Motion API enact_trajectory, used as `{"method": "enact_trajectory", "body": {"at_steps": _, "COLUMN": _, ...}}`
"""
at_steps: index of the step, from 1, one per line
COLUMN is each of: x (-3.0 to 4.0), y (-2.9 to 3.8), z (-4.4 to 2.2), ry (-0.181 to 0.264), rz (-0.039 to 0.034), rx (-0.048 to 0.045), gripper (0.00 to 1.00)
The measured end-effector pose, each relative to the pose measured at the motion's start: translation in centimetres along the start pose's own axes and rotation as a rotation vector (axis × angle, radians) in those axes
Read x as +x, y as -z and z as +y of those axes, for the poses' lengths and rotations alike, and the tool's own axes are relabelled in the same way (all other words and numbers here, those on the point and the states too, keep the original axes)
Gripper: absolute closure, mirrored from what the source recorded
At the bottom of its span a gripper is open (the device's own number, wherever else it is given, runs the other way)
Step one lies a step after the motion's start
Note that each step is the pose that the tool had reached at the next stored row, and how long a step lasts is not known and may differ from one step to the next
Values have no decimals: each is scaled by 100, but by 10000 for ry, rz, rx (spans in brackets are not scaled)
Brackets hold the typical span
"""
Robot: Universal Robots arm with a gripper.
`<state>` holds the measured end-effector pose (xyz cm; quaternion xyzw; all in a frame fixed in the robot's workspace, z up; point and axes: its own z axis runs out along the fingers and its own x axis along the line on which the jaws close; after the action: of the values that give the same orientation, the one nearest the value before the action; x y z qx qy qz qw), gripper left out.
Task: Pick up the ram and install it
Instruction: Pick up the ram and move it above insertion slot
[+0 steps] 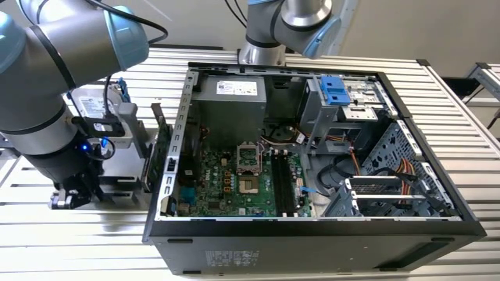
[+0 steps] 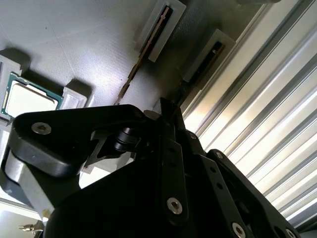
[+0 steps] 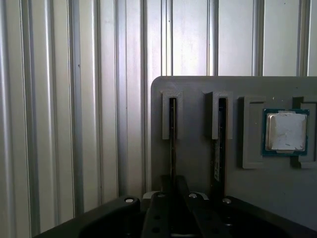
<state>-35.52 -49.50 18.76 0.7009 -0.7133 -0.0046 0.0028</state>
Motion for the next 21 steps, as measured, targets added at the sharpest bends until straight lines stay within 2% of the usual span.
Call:
{"method": "enact_trajectory", "body": {"at_steps": 12, "x": 0, "y": 1, "z": 0, "ry": 13, "rz": -1, "rx": 3, "gripper": 100}}
{"method": "enact_trajectory", "body": {"at_steps": 21, "x": 0, "y": 108, "z": 1, "ry": 13, "rz": 0, "rx": 1, "gripper": 100}}
